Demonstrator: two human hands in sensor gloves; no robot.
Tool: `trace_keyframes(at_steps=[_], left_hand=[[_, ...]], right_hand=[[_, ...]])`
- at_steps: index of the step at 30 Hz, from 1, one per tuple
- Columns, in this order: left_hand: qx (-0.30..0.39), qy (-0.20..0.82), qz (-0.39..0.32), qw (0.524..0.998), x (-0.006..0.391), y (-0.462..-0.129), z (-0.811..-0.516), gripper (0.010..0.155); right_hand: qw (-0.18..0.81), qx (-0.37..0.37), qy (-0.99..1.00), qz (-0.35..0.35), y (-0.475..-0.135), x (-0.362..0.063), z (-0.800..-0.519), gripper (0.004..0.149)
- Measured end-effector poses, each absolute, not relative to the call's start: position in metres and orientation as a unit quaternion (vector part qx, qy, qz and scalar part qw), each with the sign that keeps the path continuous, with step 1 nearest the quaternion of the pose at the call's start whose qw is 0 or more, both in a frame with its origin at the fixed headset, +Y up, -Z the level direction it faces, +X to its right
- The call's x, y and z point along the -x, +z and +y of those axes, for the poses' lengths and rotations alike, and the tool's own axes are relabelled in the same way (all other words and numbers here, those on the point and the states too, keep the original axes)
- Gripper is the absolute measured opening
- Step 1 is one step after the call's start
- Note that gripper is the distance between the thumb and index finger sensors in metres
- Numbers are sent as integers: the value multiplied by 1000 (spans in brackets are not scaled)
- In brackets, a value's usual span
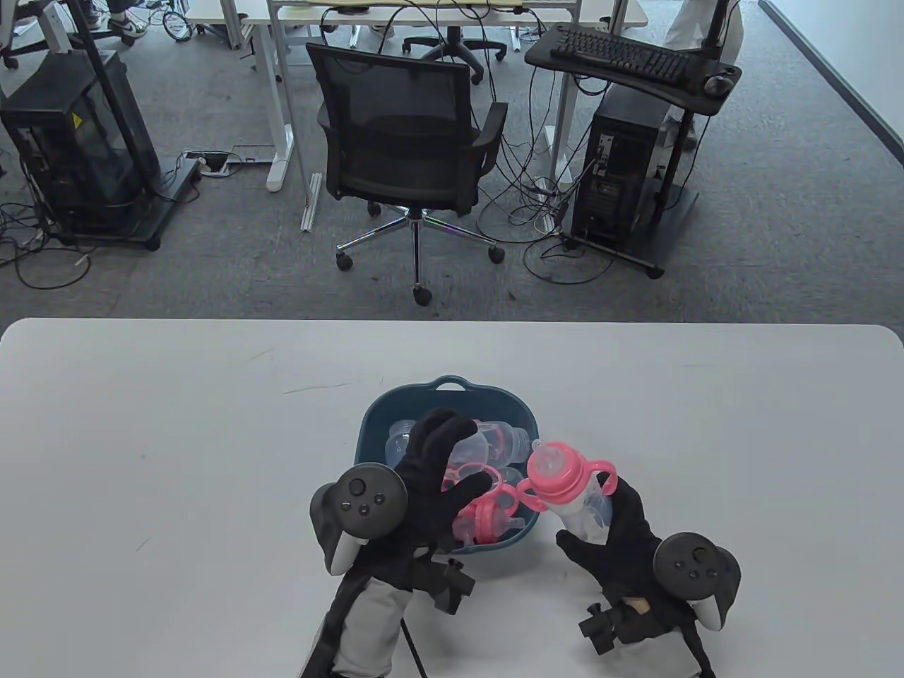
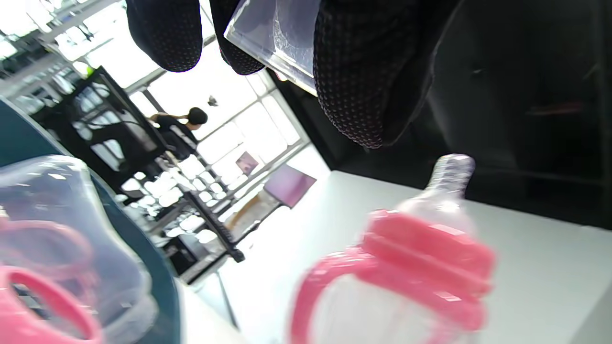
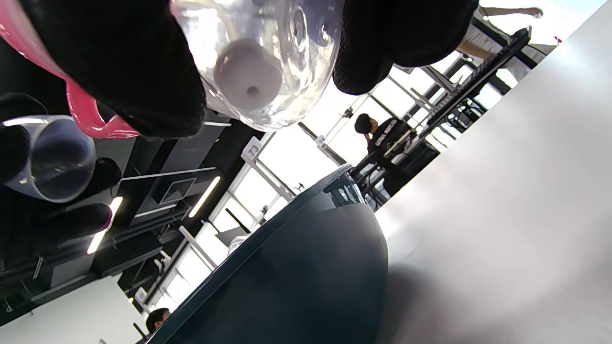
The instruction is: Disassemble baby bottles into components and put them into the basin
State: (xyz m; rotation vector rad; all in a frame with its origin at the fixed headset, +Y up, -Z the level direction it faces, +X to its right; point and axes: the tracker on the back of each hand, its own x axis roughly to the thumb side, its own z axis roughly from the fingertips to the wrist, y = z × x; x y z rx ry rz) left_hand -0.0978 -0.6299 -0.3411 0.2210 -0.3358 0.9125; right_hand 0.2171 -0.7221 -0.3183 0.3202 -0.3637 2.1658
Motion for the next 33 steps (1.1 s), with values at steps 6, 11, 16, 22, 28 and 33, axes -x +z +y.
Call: trace_keyframes(at_steps=[6, 11, 16, 22, 28, 33], left_hand=[[-62, 358, -99, 926, 105, -355, -655, 75], [-15, 275, -47, 960, 109, -364, -669, 75], [25, 214, 2, 977, 113, -369, -681, 74], [67, 175, 30, 982, 115, -374, -690, 74], [62, 180, 28, 981, 115, -373, -688, 72], [23, 231, -21, 972, 110, -368, -675, 76]], right_hand=[[443, -128, 876, -144, -318, -217, -722, 94], [436, -127, 880, -139, -318, -216, -723, 94], [435, -127, 881, -134, -318, -216, -724, 94], [434, -128, 882, -131, -319, -215, -724, 94], [434, -128, 882, -131, -319, -215, -724, 94], [433, -129, 883, -130, -319, -214, -725, 94]])
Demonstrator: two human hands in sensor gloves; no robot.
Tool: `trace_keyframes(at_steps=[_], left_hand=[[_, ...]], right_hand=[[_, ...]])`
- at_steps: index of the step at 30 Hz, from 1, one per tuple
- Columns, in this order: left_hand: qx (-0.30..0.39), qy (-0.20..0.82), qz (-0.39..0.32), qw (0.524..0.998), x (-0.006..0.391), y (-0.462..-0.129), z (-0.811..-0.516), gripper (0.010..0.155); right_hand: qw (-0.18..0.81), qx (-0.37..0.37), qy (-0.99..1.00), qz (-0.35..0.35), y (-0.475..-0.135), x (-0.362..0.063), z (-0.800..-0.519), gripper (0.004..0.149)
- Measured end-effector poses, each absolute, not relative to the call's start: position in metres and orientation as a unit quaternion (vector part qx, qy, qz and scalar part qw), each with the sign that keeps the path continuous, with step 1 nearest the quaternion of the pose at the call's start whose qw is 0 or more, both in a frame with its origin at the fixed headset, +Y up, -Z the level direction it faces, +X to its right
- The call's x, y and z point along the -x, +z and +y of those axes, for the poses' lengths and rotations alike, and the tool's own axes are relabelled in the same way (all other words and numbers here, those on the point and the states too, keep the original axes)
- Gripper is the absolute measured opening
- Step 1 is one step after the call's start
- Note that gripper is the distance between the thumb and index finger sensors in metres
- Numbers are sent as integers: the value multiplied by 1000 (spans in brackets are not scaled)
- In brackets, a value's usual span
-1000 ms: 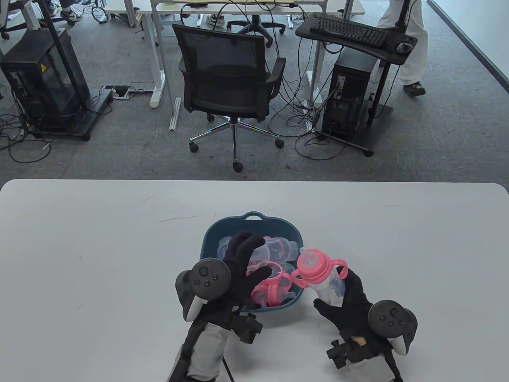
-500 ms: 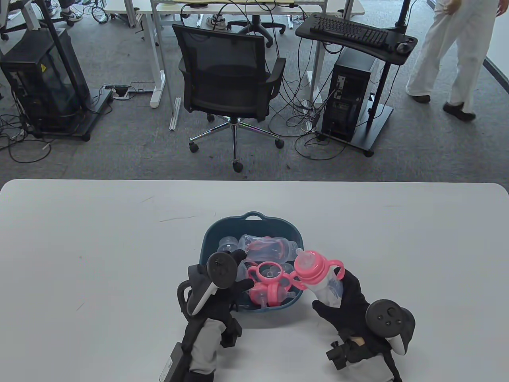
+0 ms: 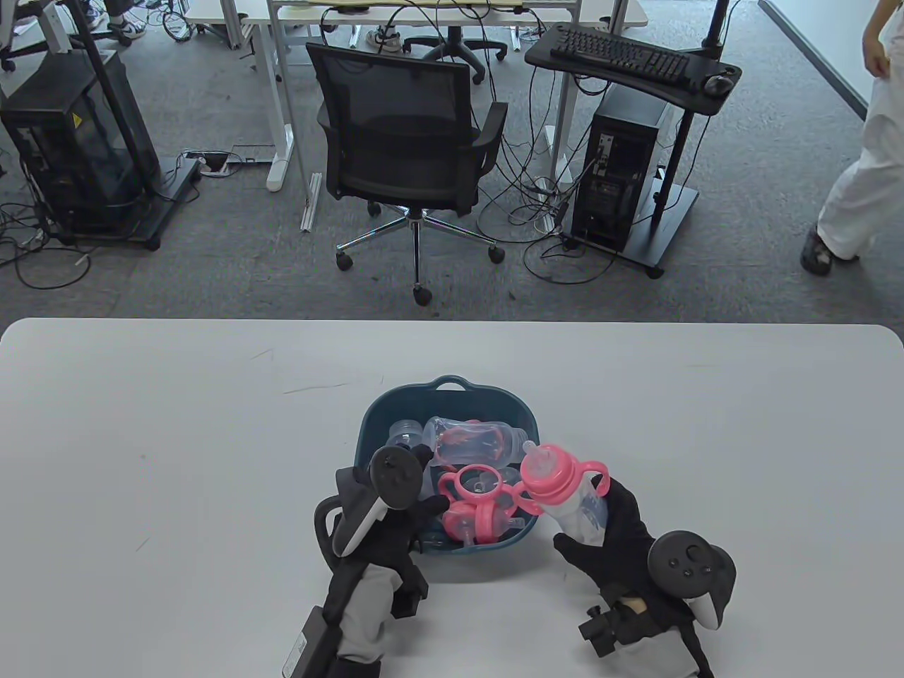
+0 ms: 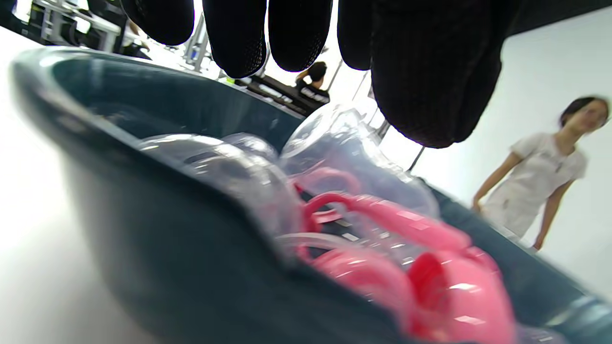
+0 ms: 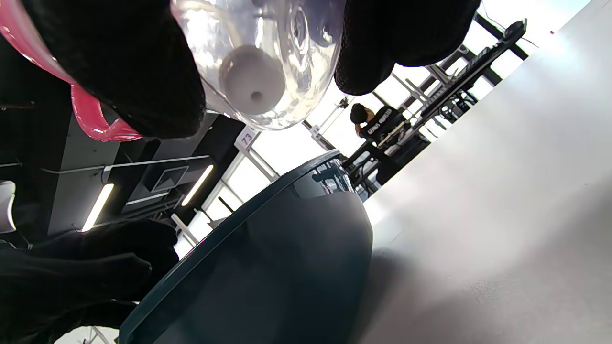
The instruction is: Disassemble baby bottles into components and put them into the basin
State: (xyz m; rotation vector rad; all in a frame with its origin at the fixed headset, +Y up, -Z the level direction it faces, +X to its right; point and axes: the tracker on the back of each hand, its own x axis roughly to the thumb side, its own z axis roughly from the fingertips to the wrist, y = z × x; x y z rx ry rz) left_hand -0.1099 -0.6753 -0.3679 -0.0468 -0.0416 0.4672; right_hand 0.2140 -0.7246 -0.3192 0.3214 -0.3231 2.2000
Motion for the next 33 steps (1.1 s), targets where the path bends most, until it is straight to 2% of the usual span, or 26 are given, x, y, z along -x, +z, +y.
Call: trace_keyframes(at_steps=[3, 6, 9, 13, 17, 22, 33], left_hand=[[3, 276, -69, 959, 105, -363, -664, 78], [-15, 357, -146, 923, 97, -355, -648, 80], [-10, 413, -204, 887, 87, -348, -638, 83], [-3, 463, -249, 851, 74, -343, -636, 92], [7, 510, -263, 819, 65, -344, -644, 97], [9, 536, -269, 800, 65, -347, -648, 93], [10, 523, -266, 810, 64, -346, -649, 86]], right_hand=[[433, -130, 883, -130, -319, -214, -725, 94], [435, -131, 881, -130, -319, -214, -725, 94], [434, -134, 881, -129, -319, -213, -725, 94], [432, -147, 881, -124, -319, -210, -724, 94], [429, -164, 880, -117, -317, -204, -722, 94], [430, -176, 879, -111, -315, -198, -721, 94], [420, -177, 883, -108, -316, -198, -722, 94]])
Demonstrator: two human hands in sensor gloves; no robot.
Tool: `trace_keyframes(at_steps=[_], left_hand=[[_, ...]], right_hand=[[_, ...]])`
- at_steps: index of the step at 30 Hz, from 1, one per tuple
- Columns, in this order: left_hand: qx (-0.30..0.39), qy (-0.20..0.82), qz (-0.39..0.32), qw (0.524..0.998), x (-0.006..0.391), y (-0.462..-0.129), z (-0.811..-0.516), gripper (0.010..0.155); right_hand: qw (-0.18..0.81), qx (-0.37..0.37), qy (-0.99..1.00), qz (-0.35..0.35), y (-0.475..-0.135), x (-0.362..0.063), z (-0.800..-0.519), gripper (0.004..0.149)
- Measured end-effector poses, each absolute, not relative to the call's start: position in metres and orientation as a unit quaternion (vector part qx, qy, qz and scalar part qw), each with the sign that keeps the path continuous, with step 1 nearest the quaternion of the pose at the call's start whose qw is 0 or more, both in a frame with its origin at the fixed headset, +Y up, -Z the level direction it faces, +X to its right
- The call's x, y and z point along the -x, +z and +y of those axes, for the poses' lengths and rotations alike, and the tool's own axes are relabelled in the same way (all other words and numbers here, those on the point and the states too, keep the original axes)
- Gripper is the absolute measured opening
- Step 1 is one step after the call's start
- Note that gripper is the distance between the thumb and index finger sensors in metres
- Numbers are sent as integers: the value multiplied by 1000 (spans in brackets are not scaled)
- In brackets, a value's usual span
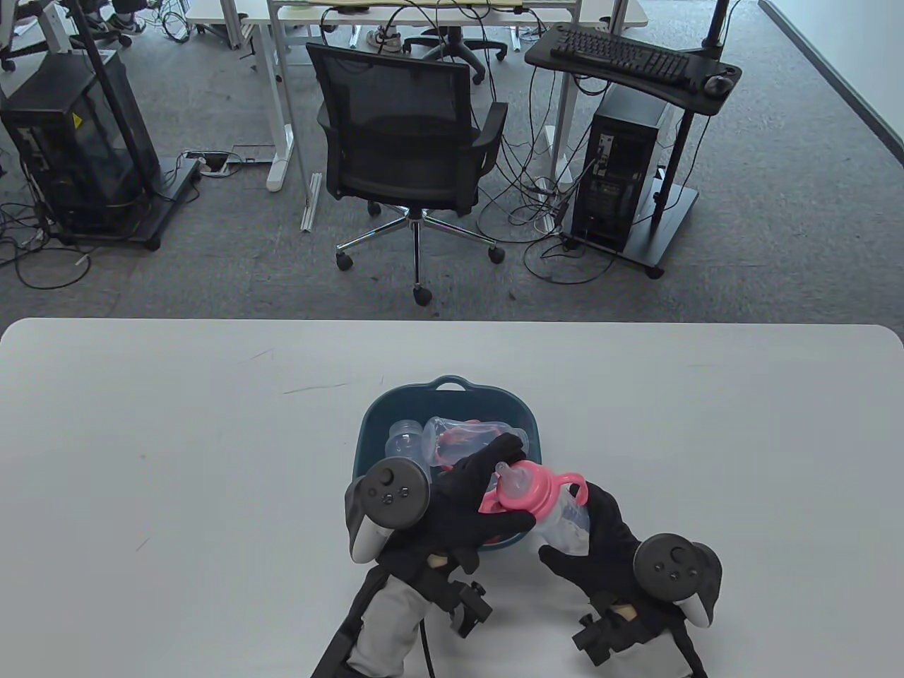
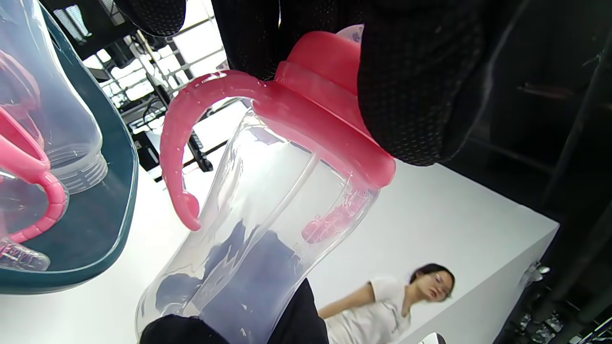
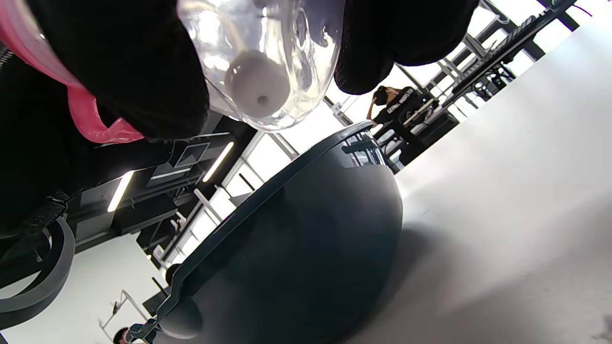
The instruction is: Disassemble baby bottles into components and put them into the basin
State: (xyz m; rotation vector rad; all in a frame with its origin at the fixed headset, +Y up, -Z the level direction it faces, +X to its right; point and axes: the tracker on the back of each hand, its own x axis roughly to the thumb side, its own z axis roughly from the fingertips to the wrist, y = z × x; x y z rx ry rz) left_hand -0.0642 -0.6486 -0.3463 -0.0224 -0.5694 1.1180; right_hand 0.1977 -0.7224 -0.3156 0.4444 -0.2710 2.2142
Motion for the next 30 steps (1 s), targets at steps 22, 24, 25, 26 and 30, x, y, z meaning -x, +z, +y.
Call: trace_keyframes(at_steps=[22, 24, 25, 26, 30], left_hand=[[-10, 505, -240, 829, 64, -339, -641, 77], [-11, 501, -239, 832, 66, -339, -640, 76], [-12, 497, -236, 835, 66, -339, -640, 75], [-16, 491, -235, 839, 66, -339, -640, 75], [-18, 488, -230, 842, 65, -339, -641, 80]], right_hand=[[432, -158, 879, -124, -316, -206, -721, 94], [429, -157, 881, -126, -316, -207, -721, 94], [426, -157, 882, -126, -316, -207, -721, 94], [422, -158, 884, -127, -316, -207, -721, 94], [422, -160, 884, -124, -316, -205, -721, 94]])
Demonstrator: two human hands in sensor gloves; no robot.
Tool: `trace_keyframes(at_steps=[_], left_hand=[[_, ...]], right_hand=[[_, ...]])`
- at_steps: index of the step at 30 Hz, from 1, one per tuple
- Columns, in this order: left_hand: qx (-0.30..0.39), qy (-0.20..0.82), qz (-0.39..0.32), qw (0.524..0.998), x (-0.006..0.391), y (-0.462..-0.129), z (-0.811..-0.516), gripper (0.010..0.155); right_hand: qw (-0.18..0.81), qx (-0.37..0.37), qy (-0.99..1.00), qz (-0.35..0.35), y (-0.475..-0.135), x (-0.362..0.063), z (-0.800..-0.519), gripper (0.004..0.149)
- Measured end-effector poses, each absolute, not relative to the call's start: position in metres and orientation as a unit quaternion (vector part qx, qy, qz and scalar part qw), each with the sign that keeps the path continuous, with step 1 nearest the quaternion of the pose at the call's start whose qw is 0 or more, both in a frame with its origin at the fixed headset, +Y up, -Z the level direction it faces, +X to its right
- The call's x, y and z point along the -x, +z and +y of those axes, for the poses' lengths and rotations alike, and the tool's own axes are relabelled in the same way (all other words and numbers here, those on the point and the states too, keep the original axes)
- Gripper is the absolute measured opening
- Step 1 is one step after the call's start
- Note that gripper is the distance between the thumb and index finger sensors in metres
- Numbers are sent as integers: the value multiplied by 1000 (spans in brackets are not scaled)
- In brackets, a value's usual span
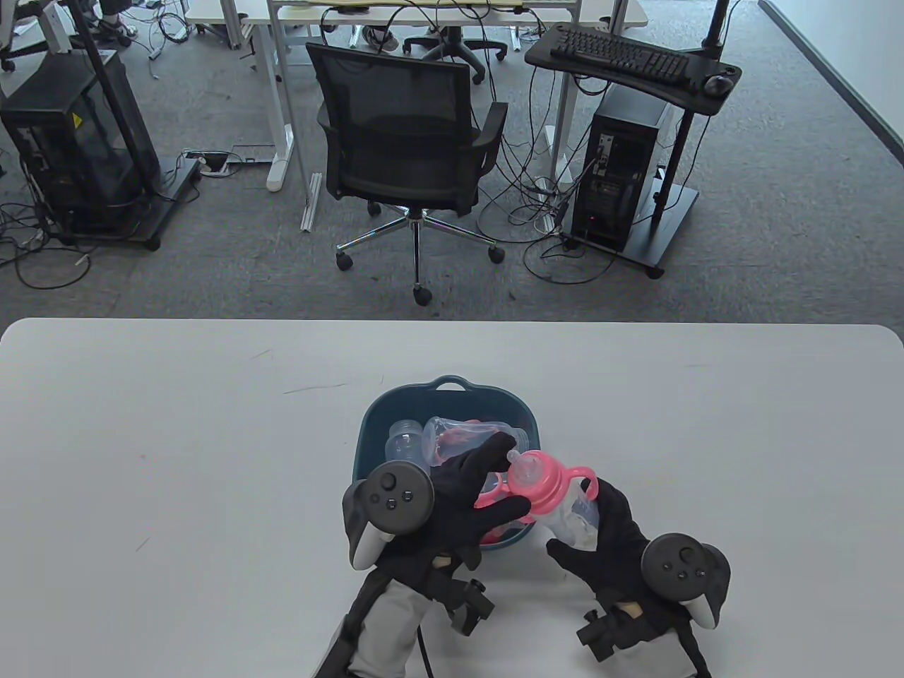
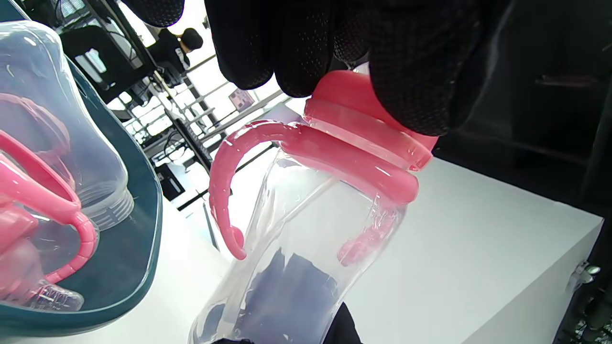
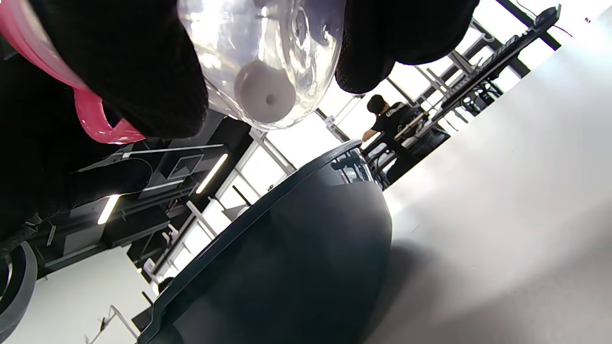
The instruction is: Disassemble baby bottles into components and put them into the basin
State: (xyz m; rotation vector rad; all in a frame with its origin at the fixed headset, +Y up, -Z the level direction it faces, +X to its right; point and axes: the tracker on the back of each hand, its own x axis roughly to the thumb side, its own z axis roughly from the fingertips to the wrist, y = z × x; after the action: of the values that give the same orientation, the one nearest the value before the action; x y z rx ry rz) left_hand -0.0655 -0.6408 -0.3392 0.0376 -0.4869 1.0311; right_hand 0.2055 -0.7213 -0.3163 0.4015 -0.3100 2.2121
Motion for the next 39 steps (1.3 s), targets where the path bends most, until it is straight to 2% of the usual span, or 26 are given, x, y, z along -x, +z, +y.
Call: trace_keyframes(at_steps=[4, 8, 13, 29, 39], left_hand=[[-16, 502, -231, 834, 65, -340, -642, 91], [-11, 519, -232, 823, 64, -340, -644, 95], [6, 561, -241, 792, 62, -342, -648, 89], [31, 538, -239, 808, 76, -344, -639, 82], [31, 546, -239, 803, 73, -346, -645, 90]], right_hand=[[407, -168, 890, -121, -316, -202, -721, 94], [406, -172, 890, -116, -316, -199, -722, 94], [404, -175, 891, -112, -316, -197, -723, 94], [415, -165, 886, -125, -316, -206, -721, 94], [387, -177, 897, -122, -315, -200, -722, 94]])
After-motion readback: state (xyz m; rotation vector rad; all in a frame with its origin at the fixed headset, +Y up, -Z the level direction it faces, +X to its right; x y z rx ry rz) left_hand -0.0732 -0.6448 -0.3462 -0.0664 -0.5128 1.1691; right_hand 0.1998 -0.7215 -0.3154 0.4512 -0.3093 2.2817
